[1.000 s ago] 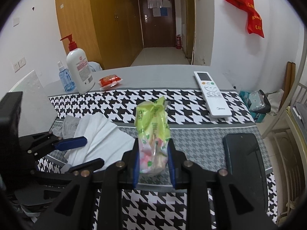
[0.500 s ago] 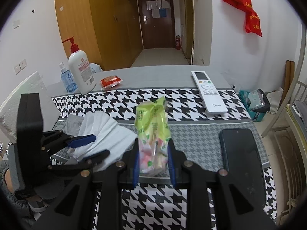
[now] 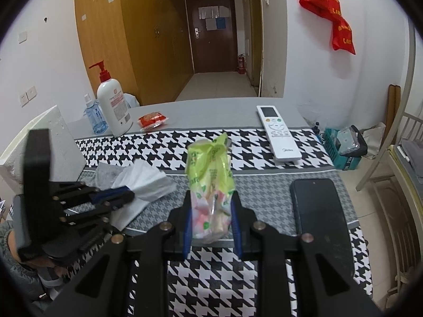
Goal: Organize soft objects
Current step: 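Lift the white masks with the left tool while the right tool lifts the snack bag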
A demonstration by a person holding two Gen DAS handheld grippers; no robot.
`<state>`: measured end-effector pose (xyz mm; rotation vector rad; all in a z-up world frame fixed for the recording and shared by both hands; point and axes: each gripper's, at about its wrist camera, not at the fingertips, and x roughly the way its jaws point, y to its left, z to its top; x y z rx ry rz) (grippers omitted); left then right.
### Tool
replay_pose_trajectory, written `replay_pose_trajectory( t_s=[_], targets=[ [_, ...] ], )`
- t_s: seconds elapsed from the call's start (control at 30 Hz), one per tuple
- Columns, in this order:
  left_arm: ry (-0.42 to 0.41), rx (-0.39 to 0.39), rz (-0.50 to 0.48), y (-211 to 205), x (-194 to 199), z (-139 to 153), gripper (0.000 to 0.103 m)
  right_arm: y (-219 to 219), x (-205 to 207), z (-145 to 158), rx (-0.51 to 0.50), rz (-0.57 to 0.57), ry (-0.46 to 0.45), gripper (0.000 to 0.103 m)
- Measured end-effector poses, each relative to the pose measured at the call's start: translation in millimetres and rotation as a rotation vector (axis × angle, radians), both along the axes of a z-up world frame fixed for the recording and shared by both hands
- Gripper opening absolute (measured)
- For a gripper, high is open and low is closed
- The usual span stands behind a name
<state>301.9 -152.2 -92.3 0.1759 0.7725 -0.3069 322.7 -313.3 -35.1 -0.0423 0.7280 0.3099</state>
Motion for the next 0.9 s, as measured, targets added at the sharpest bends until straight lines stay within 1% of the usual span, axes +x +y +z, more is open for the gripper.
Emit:
replay_pose_trajectory(
  t_s=[0.13,0.23,0.3,0.53,0.9],
  targets=[
    [-0.018,-0.050,-0.012,8,-10,18,0.004,0,-3,3,0.001,0.000,-0.007,0.029],
    [-0.020,-0.115,-0.027,15,-15,31,0.004,1,-4,5,0.001,-0.001,-0.013,0.029],
    [-0.046,-0.106,-0.014,17,-18,39,0.003,2,-5,6,0.000,0.003,-0.017,0.029],
    [-0.095,-0.125,-0.003,26,-30,60,0.003,5,-10,13,-0.001,0.016,-0.037,0.029],
    [-0.168,-0.130,0.009,39,-53,91,0.003,20,-22,27,0.003,0.057,-0.086,0.029]
  ],
)
